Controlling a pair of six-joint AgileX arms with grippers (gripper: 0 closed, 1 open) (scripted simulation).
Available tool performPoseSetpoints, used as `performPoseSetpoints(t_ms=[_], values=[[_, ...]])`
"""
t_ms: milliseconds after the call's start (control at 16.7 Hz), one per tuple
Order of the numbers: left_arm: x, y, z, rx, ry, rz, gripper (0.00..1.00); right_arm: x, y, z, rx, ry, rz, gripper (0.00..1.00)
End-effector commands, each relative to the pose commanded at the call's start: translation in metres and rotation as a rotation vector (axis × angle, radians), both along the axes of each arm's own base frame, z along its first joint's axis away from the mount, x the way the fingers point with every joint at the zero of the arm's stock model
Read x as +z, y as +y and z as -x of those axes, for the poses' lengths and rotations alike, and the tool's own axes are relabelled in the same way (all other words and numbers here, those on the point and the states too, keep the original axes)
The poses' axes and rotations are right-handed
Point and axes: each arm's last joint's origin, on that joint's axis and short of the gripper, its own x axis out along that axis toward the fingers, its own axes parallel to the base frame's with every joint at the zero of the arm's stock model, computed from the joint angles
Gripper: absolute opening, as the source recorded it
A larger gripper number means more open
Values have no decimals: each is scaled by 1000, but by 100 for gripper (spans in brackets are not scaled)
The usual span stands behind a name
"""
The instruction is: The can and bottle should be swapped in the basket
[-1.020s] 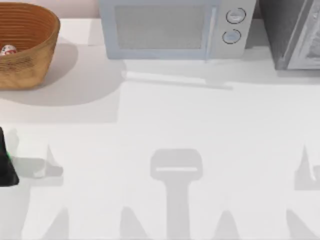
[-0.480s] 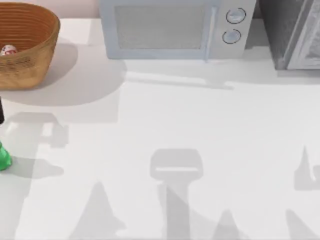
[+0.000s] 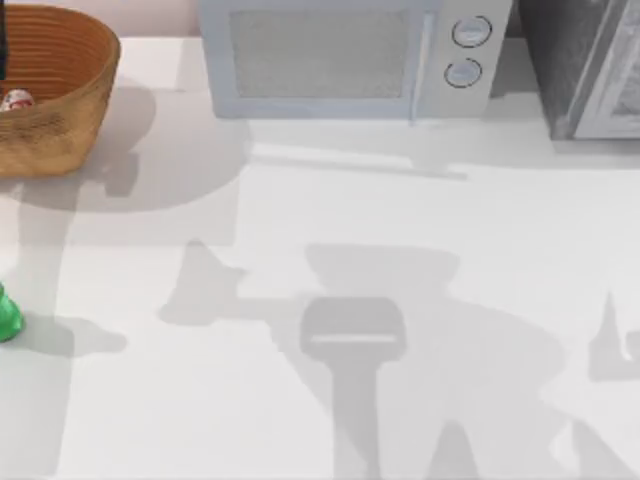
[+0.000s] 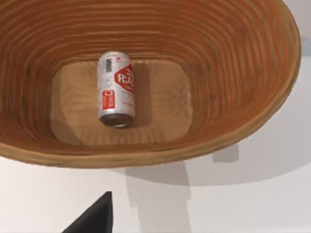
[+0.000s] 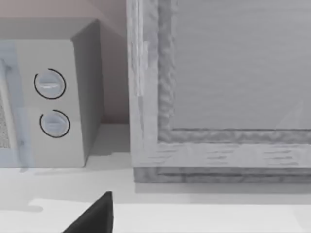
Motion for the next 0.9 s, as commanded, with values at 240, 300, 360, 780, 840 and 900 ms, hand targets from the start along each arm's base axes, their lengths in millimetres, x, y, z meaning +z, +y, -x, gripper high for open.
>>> performPoseSetpoints(t_ms=[240,300,360,780,840,900], values=[[-22,21,-75,-9,165,43,100,0,0,0,0,0,0,100],[-31,26,-92,-10,202,55,100,0,0,0,0,0,0,100],[-41,32,-107,-10,238,67,100,0,0,0,0,0,0,100],[-117,65,-173,-6,421,142,100,0,0,0,0,0,0,100],[-125,68,-177,-5,435,149,100,0,0,0,0,0,0,100],[-131,70,-180,-4,447,155,100,0,0,0,0,0,0,100]])
